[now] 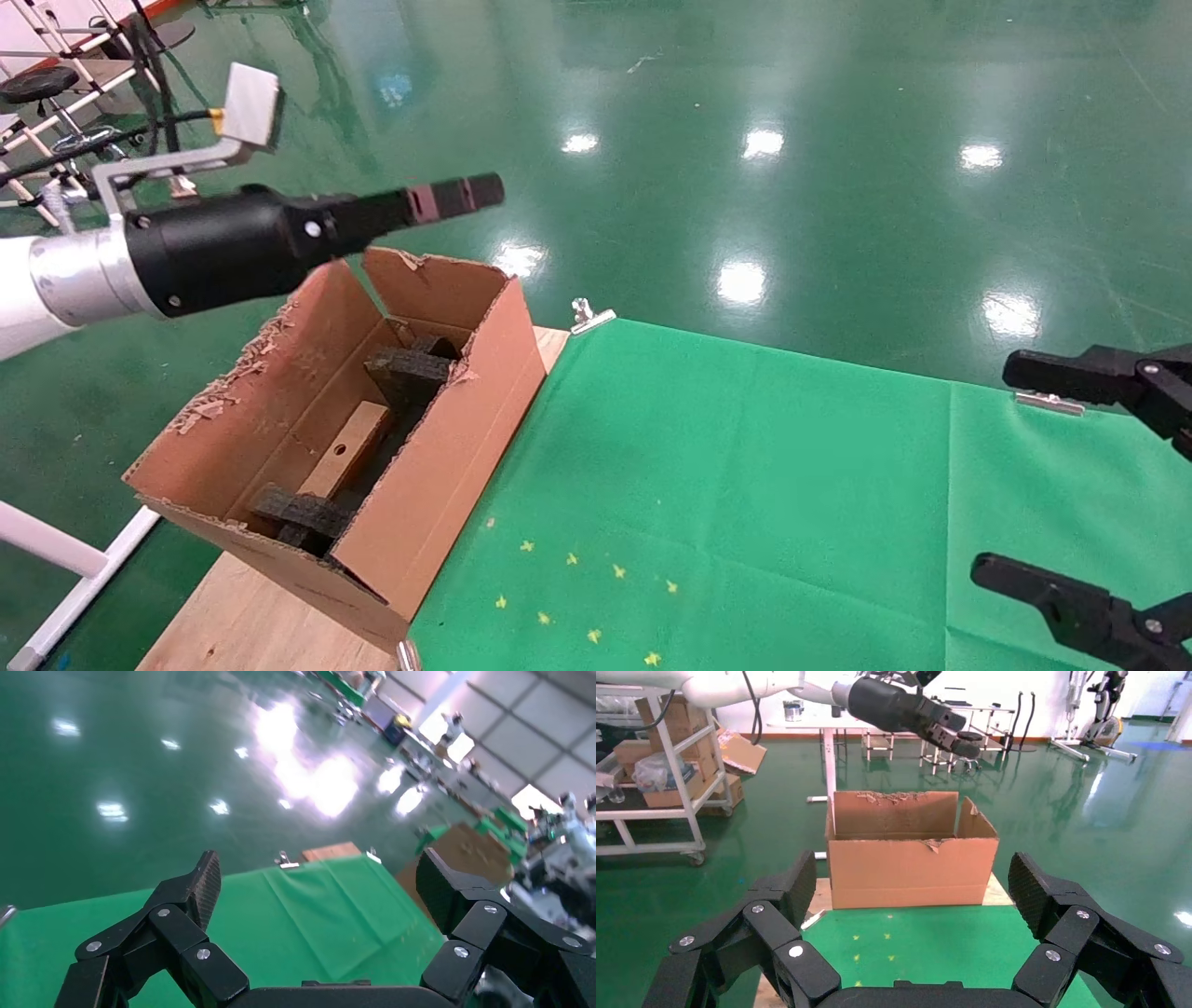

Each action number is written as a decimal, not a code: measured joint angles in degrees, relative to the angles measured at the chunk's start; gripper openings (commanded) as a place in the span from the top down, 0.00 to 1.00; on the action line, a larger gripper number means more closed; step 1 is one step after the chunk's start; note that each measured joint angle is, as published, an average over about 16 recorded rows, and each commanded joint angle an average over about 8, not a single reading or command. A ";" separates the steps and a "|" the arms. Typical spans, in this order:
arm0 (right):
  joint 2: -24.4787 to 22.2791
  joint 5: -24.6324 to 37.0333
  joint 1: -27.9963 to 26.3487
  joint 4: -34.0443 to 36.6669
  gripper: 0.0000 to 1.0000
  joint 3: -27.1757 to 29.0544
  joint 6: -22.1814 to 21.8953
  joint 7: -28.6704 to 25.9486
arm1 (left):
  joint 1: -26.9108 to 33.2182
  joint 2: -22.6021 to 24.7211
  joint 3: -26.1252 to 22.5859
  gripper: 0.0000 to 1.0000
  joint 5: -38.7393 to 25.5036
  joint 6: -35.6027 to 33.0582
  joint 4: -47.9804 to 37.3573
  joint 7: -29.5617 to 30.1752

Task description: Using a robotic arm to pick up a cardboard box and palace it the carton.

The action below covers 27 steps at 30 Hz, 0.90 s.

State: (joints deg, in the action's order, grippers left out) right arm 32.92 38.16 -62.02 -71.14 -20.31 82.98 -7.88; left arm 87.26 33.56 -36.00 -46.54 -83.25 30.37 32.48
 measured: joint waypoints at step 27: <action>0.00 0.00 0.00 0.00 0.00 0.00 0.00 0.00 | -12.97 0.74 10.08 0.00 2.36 -1.23 21.81 -10.96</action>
State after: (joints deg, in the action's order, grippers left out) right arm 32.92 38.16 -62.02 -71.14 -20.32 82.98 -7.88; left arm 74.29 34.30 -25.92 -44.18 -84.49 52.17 21.51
